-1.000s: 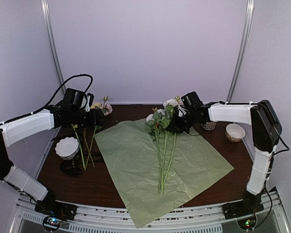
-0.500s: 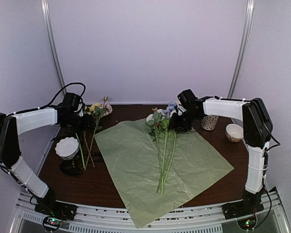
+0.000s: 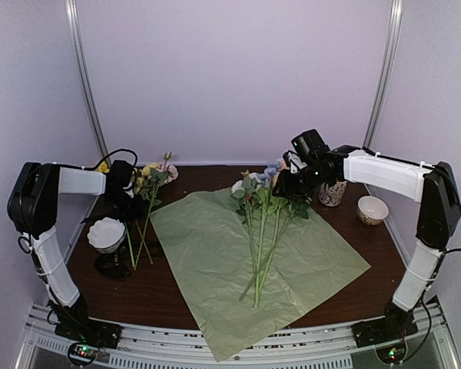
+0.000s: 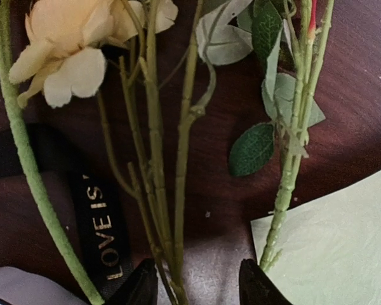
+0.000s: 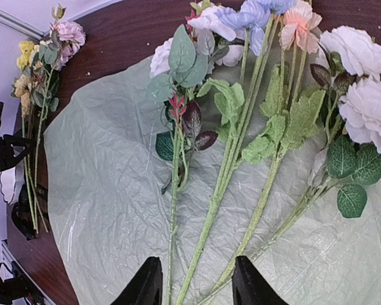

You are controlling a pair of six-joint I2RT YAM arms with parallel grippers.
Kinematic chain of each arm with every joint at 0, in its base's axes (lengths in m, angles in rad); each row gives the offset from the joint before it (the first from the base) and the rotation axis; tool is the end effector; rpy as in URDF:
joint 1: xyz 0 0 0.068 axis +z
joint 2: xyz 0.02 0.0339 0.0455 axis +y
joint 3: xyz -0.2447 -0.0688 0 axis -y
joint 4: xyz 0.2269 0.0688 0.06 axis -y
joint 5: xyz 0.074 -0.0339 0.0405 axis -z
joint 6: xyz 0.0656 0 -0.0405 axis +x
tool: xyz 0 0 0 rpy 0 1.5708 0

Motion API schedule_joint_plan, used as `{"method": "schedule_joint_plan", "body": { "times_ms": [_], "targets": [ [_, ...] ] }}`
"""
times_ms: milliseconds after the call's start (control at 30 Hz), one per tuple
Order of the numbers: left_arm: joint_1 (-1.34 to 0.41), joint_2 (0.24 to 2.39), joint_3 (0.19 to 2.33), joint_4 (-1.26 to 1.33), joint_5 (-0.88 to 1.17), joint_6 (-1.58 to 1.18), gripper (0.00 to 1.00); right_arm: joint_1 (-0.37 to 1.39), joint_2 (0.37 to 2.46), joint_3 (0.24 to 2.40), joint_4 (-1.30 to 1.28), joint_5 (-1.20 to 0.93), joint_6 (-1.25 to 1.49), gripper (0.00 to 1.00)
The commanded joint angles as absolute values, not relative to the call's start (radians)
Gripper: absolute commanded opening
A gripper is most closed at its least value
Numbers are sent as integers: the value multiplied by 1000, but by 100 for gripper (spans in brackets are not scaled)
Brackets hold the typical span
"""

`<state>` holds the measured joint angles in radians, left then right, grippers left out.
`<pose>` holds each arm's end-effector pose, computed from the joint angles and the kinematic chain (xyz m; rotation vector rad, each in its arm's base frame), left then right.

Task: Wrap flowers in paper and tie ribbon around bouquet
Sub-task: Pick up the fake flower from the corner of the board.

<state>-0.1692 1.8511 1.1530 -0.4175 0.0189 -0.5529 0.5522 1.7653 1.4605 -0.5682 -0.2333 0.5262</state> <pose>0.3561 -0.0621 0.1234 -0.5112 2.6631 -0.2458 0.3243 0.2176 0.2371 -0.1424 2.5592 0.7358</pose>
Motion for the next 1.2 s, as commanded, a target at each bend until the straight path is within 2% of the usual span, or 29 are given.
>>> {"method": "schedule_joint_plan", "body": {
  "times_ms": [0, 233, 367, 400, 667, 900, 1033, 1167],
  "targets": [
    [-169, 1885, 1198, -404, 17, -551, 45, 558, 1747, 1434, -579, -214, 508, 40],
    [-168, 1903, 1187, -399, 8, -555, 22, 563, 1723, 1421, -585, -218, 500, 40],
    [-168, 1890, 1178, -392, 15, -565, 2, 563, 1699, 1410, -582, -218, 501, 39],
    [-168, 1881, 1174, -383, 22, -569, 0, 563, 1694, 1408, -583, -218, 499, 39],
    [-167, 1740, 1129, -332, 16, -624, 0, 565, 1652, 1395, -593, -216, 499, 40],
    [-167, 1483, 1068, -284, -72, -617, 0, 583, 1589, 1388, -564, -253, 487, 40],
    [-185, 1312, 996, -144, 27, -577, 0, 625, 1531, 1379, -491, -313, 444, 39],
    [-307, 1138, 934, 46, 118, -517, 0, 724, 1472, 1352, -315, -421, 397, 38]
  ]
}}
